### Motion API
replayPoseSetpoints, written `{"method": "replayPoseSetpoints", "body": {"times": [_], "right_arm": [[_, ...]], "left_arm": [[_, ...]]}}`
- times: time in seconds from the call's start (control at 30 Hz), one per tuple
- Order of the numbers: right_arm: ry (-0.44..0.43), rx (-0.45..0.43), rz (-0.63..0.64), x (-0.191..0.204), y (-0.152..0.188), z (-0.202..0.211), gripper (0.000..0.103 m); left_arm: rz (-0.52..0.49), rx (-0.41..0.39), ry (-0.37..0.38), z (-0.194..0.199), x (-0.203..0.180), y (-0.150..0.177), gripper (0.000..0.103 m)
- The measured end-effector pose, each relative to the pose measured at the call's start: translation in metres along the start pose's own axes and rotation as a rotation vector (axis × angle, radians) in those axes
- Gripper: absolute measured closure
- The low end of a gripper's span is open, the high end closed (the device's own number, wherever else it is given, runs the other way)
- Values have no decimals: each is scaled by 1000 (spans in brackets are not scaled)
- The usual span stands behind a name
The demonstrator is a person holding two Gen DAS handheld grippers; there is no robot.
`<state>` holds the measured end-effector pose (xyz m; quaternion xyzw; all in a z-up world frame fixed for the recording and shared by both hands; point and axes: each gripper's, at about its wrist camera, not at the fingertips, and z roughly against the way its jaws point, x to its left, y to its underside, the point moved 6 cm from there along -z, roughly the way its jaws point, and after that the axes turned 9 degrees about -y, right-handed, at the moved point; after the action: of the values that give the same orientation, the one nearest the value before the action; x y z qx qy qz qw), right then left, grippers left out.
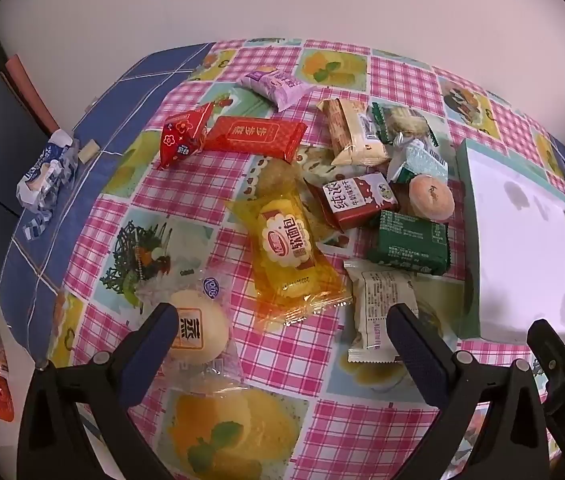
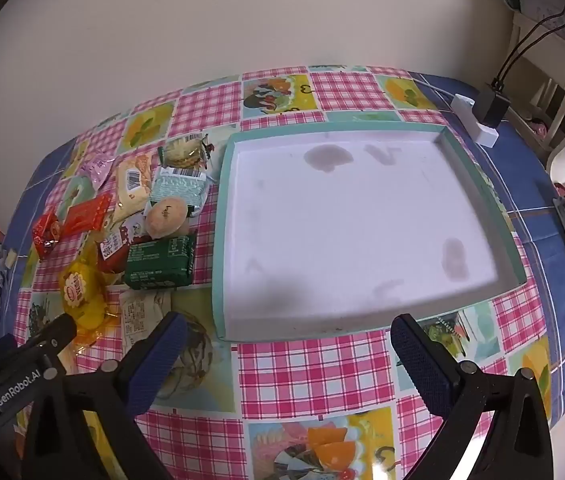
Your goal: Organize snacks
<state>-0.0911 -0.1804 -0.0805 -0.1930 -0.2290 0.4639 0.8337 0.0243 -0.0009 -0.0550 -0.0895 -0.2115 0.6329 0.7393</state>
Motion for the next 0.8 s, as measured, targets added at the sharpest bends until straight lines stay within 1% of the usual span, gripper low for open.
{"method": "replayPoseSetpoints", "body": {"times": [0.13,0.17,0.33,0.37,0.8], "right_arm": [[1,3,-2,0,1,-1,0],[2,4,-3,-1,1,-2,0],[1,9,-5,-4,5,-6,0],[1,9,-5,-5,5,-5,0],[14,24,-5,-2,4,-6,0]], "left_arm": [[-10,-10,-1,2,-1,1,0],[-10,-10,0,-2,-2,9,0],[-15,-1,-4,-6,-3,10,0],[-11,15,2,-5,-2,4,0],[-13,20,2,-5,-3,4,0]]}}
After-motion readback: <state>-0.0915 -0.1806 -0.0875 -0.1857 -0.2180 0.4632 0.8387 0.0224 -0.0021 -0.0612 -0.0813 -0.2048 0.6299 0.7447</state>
